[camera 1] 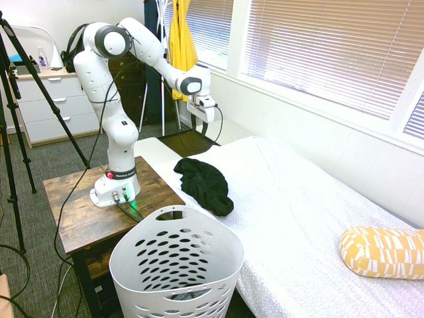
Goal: Put my clothes in the laundry bag
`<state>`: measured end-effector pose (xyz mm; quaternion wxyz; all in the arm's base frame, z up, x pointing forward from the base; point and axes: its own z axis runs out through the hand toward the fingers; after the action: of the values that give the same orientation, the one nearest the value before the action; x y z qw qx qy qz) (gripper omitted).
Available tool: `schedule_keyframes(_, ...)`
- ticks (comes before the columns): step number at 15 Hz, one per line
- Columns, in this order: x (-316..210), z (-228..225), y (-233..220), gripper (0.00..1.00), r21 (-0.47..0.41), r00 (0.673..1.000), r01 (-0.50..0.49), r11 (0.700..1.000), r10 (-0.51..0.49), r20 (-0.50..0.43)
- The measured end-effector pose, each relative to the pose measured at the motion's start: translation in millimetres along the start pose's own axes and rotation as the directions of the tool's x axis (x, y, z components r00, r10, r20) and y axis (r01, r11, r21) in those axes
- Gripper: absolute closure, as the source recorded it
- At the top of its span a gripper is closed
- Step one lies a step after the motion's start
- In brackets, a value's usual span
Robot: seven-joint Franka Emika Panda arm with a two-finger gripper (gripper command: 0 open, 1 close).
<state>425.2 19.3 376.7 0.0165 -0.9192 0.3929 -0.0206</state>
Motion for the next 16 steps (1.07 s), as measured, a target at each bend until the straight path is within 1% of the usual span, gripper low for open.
schedule_keyframes(4,1.0,1.7,-5.8,0.00,0.006,1.000,0.011,1.000,-0.011,-0.008)
schedule_keyframes(8,14.2,16.7,-24.4,0.00,0.017,1.000,0.019,1.000,-0.018,-0.012)
schedule_keyframes(11,24.6,34.6,-49.2,0.00,0.008,1.000,0.028,1.000,-0.028,0.007)
schedule_keyframes(14,11.2,60.4,-84.1,0.00,-0.005,0.998,0.046,0.999,-0.046,0.033)
schedule_keyframes(16,5.2,75.9,-105.4,0.00,-0.017,0.998,0.055,0.998,-0.055,0.025)
